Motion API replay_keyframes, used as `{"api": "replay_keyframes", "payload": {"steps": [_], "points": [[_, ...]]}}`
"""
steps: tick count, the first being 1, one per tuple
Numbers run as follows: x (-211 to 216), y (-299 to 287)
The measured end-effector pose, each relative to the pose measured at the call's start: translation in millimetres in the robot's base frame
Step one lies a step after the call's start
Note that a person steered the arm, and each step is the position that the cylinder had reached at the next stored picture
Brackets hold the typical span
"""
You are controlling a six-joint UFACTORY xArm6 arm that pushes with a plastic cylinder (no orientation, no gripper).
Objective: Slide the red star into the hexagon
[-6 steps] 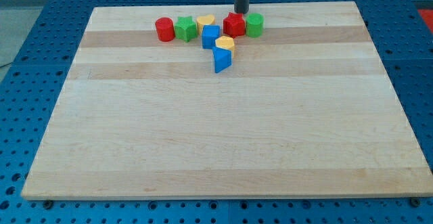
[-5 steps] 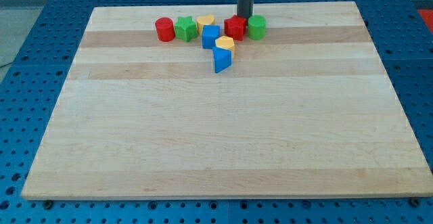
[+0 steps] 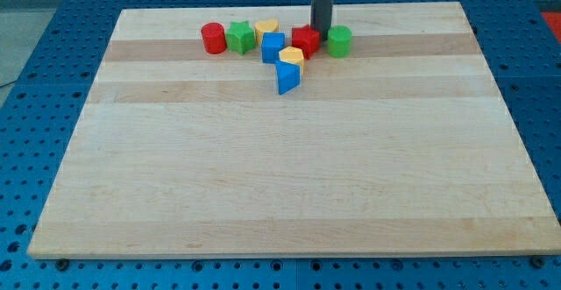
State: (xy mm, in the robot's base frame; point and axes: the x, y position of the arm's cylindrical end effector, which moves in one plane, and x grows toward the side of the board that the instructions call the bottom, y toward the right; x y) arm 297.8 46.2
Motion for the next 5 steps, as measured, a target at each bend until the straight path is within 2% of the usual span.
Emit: {"api": "replay_keyframes", "payload": {"steps": [1,2,3,4,5], "points": [[25.7,2.5],[-28.6,2.6],[-36.6,2.6],[18.4,-10.6],[41.2,-17.6]]}}
